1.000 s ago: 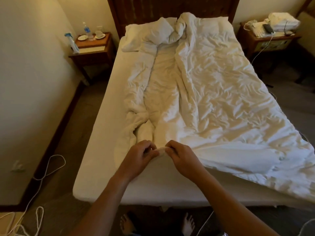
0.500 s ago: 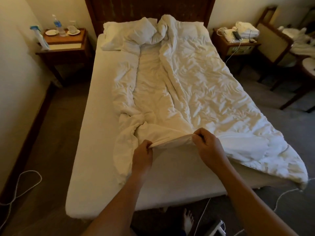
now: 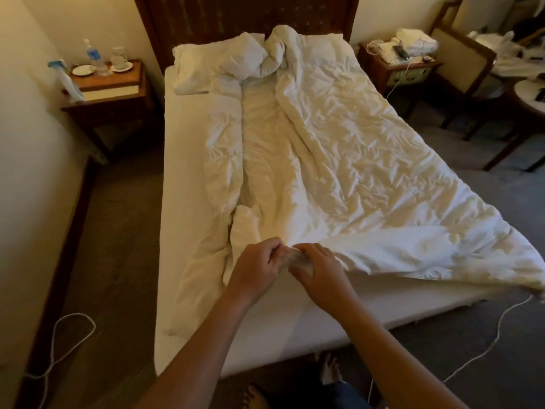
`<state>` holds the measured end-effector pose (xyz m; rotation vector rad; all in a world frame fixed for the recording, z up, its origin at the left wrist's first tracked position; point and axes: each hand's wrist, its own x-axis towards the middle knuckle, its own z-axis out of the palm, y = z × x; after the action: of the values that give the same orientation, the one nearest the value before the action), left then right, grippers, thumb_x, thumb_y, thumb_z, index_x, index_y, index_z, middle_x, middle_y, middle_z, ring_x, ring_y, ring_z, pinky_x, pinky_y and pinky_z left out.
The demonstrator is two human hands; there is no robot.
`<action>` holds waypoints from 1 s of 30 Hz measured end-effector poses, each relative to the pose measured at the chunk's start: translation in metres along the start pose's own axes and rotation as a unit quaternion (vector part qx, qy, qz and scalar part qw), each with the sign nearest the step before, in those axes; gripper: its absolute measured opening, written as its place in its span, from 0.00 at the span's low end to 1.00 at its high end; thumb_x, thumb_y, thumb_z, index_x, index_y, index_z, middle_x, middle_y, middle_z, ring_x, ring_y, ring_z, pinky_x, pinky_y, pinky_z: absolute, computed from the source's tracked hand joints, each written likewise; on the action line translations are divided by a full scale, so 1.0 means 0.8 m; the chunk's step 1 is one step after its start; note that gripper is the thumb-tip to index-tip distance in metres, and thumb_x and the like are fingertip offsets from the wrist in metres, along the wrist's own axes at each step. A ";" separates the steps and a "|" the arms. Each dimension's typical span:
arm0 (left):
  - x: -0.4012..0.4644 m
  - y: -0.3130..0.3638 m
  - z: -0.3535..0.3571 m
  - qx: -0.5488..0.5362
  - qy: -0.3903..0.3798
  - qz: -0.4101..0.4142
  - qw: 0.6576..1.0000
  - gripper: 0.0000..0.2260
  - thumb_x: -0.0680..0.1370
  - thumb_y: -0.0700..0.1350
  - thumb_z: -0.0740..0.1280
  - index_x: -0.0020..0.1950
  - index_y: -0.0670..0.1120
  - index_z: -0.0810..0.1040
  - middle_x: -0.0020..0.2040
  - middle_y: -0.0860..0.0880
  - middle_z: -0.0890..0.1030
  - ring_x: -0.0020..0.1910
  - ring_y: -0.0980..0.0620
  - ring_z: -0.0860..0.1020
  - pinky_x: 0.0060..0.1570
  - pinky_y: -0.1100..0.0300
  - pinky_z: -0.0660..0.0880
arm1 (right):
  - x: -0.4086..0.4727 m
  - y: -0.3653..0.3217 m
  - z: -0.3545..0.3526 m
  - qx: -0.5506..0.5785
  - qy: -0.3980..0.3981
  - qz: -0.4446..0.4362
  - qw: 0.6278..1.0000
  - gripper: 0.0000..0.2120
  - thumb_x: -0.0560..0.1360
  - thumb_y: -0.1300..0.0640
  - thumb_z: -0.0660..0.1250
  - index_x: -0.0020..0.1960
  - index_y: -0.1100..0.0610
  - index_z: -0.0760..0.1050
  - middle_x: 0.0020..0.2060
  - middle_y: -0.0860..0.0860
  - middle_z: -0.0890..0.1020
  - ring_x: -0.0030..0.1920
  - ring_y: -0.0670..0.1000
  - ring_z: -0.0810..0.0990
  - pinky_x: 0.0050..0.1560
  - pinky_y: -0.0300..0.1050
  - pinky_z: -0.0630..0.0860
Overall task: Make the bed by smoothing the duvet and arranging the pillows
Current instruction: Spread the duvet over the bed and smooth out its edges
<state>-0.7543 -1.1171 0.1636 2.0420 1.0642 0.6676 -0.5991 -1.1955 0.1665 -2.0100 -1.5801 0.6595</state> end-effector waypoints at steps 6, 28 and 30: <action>-0.020 -0.045 -0.017 -0.059 0.018 -0.008 0.998 0.05 0.77 0.46 0.71 0.46 0.52 0.76 0.33 0.51 0.76 0.33 0.52 0.74 0.34 0.58 0.69 | 0.028 -0.020 -0.024 0.052 -0.044 -0.024 0.997 0.04 0.79 0.54 0.66 0.45 0.51 0.76 0.36 0.44 0.79 0.38 0.43 0.76 0.37 0.40 0.70; -0.050 -0.107 -0.119 0.061 0.186 -0.136 0.971 0.08 0.81 0.44 0.60 0.44 0.48 0.75 0.31 0.53 0.74 0.30 0.56 0.74 0.28 0.64 0.65 | 0.054 0.006 0.042 -0.014 -0.115 0.099 0.988 0.06 0.79 0.46 0.63 0.54 0.45 0.75 0.46 0.48 0.81 0.43 0.47 0.79 0.39 0.42 0.71; -0.051 -0.101 -0.137 0.074 0.133 -0.105 0.983 0.07 0.79 0.47 0.60 0.42 0.50 0.74 0.29 0.52 0.73 0.29 0.55 0.73 0.28 0.61 0.64 | 0.048 -0.012 0.072 -0.009 -0.106 0.032 0.994 0.11 0.79 0.45 0.64 0.61 0.46 0.75 0.54 0.48 0.80 0.52 0.47 0.78 0.47 0.41 0.74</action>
<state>-0.8915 -1.0802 0.1610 1.9632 1.5011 0.7868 -0.6353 -1.1512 0.1261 -2.0686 -1.6500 0.9134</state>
